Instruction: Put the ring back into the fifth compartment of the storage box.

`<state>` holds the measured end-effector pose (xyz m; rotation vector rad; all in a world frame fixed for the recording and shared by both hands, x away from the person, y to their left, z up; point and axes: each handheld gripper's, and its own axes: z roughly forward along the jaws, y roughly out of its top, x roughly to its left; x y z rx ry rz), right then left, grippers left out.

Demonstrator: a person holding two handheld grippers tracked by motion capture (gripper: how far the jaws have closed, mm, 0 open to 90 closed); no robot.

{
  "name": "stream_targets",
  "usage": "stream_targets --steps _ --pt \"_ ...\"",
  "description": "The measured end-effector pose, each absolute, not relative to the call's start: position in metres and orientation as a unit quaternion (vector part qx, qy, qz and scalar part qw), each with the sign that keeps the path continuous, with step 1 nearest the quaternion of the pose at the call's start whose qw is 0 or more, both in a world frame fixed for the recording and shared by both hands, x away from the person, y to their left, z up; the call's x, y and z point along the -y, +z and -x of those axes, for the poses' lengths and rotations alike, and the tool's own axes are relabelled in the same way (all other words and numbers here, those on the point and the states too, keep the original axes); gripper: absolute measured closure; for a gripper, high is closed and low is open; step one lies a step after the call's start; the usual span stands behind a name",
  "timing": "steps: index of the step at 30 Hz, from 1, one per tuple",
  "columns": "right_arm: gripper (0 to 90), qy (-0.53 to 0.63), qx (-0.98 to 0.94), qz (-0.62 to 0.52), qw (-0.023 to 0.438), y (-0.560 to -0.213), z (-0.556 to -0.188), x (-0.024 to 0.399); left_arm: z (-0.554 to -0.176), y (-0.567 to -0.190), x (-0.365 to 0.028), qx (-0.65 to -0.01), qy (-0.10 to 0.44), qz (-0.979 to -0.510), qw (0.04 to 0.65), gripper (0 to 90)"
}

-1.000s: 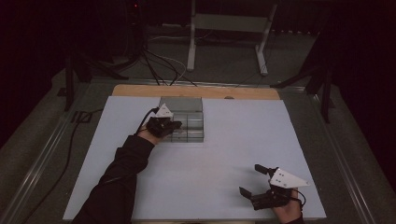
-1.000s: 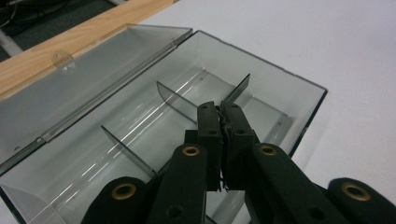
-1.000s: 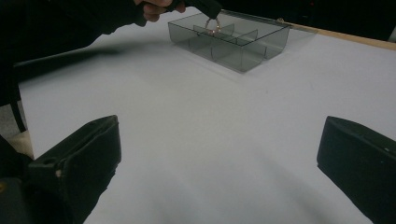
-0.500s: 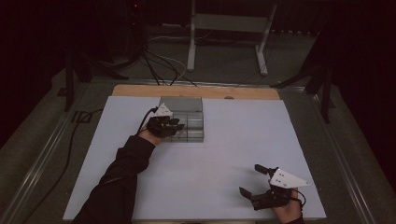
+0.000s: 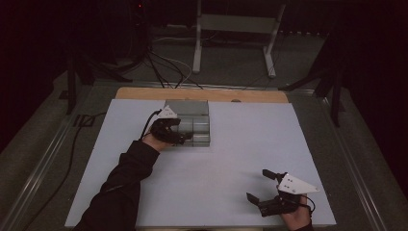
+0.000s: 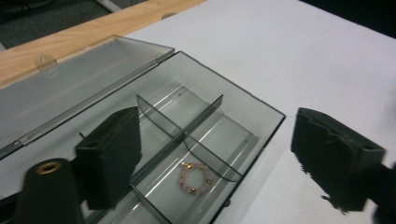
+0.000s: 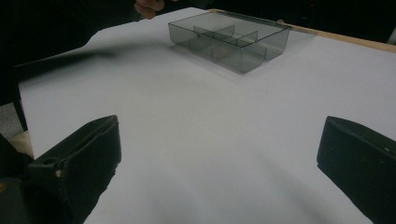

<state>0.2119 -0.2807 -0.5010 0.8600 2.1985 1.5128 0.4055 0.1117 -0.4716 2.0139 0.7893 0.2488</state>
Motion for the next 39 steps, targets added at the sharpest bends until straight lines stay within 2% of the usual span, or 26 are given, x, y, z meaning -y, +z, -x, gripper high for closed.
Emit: stream_targets --steps 4,6,7,8,18,26,39 --pt "0.0 0.531 -0.774 -0.302 0.167 -0.501 -0.212 0.280 -0.399 -0.466 -0.112 -0.317 0.100 -0.819 0.467 12.7" --pt "0.0 0.531 -0.774 -0.301 0.168 -0.501 -0.212 0.280 -0.396 -0.462 -0.114 -0.317 0.103 -0.816 0.473 5.5" --pt "0.0 0.531 -0.774 -0.301 0.168 -0.501 -0.212 0.280 -0.395 -0.461 -0.115 -0.315 0.094 -0.813 0.480 5.5" --pt "0.0 0.532 -0.773 -0.301 0.168 -0.501 -0.212 0.280 -0.394 -0.459 -0.117 -0.319 0.087 -0.809 0.486 1.9" --pt "0.0 0.532 -0.774 -0.301 0.167 -0.501 -0.213 0.280 -0.380 -0.453 -0.128 -0.313 0.086 -0.817 0.477 1.0" --pt "0.0 0.532 -0.774 -0.301 0.166 -0.502 -0.214 0.279 -0.363 -0.449 -0.150 -0.325 0.105 -0.789 0.511 1.0" --pt "0.0 0.535 -0.772 -0.302 0.165 -0.501 -0.215 0.278 -0.333 -0.459 -0.180 -0.353 0.140 -0.774 0.507 1.0"
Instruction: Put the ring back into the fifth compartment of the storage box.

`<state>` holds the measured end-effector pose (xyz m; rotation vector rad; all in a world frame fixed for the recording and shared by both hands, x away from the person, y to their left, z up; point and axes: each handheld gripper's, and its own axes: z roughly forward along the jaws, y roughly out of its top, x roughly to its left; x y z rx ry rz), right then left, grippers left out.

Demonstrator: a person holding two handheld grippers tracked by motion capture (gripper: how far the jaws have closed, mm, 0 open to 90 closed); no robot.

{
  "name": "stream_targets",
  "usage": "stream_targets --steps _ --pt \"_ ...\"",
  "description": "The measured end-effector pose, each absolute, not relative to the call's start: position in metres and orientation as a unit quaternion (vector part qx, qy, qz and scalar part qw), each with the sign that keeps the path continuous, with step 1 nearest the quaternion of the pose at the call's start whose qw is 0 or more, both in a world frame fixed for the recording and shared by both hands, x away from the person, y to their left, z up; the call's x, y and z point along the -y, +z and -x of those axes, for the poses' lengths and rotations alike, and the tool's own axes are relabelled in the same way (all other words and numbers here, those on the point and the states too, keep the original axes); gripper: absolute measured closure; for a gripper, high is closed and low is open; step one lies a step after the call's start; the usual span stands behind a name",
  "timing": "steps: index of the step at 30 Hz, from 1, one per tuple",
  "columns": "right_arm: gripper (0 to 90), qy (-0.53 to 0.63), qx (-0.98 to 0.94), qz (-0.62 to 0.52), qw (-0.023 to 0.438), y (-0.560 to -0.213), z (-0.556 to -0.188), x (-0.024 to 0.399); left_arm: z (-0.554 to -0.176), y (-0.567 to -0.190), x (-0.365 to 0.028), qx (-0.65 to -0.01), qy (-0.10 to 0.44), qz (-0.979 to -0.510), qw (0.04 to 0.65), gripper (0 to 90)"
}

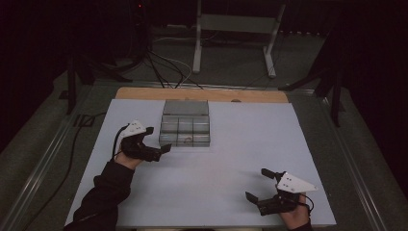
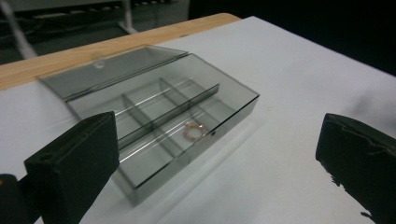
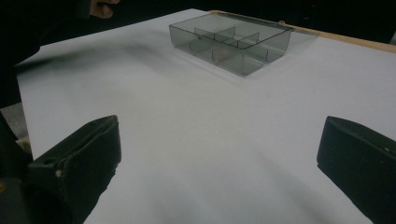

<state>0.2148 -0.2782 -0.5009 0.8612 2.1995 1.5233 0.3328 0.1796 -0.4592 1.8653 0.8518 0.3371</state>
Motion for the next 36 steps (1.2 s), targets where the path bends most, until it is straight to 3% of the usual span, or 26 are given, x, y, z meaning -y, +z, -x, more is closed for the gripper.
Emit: stream_targets --steps 11,36 --pt "0.0 0.535 -0.772 -0.302 0.165 -0.501 -0.214 0.279 -0.308 -0.480 -0.182 -0.352 0.115 -0.780 0.504 1.0" --pt "0.0 0.533 -0.773 -0.301 0.164 -0.501 -0.214 0.279 -0.241 -0.511 -0.202 -0.340 0.129 -0.800 0.478 1.1"
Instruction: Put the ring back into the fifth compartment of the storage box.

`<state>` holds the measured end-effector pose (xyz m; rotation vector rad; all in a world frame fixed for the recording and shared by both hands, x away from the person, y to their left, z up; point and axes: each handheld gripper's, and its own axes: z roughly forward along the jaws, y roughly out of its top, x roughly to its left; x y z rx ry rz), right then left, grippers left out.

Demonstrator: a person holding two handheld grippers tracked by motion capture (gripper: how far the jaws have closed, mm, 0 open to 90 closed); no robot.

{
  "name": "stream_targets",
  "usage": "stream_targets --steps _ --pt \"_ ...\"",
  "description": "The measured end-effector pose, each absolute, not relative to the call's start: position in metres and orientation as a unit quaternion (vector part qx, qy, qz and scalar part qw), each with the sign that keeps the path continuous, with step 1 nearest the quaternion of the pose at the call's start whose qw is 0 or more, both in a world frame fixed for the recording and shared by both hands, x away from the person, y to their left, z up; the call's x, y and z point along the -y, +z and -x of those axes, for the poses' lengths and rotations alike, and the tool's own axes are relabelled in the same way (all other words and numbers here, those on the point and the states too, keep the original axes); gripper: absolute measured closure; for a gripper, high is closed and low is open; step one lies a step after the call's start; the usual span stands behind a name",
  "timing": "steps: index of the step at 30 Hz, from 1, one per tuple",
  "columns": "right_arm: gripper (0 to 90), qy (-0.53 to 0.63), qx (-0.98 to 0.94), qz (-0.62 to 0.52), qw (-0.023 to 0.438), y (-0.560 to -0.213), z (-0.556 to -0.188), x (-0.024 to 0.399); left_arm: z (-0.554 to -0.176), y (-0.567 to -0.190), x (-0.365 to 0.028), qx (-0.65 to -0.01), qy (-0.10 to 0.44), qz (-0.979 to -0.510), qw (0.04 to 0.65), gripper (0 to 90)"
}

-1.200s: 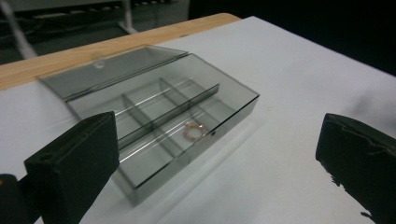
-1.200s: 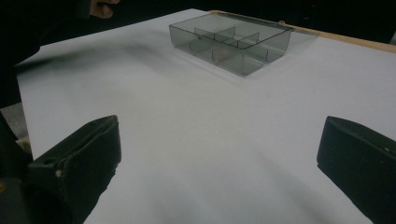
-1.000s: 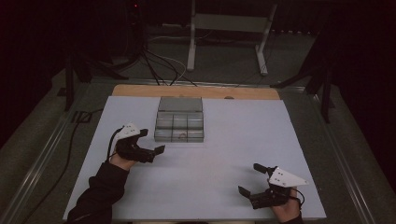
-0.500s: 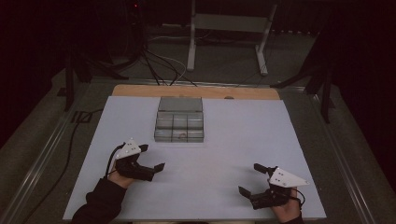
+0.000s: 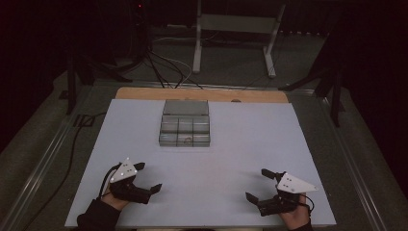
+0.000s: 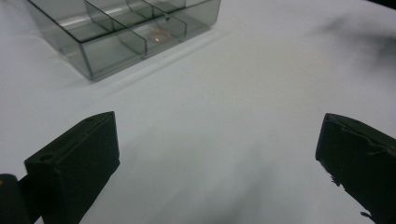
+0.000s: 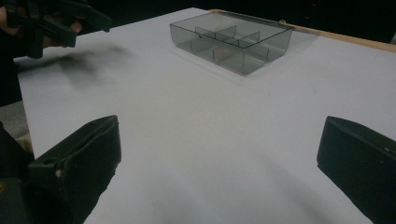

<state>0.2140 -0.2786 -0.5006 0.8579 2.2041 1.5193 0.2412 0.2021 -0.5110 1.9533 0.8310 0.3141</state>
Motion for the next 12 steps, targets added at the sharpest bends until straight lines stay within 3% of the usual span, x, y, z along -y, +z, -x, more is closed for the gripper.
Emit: stream_targets --steps 12 --pt "0.0 0.534 -0.773 -0.301 0.163 -0.5009 -0.2144 0.2780 -0.2353 -0.5130 -0.2071 -0.341 0.121 -0.794 0.488 1.1"
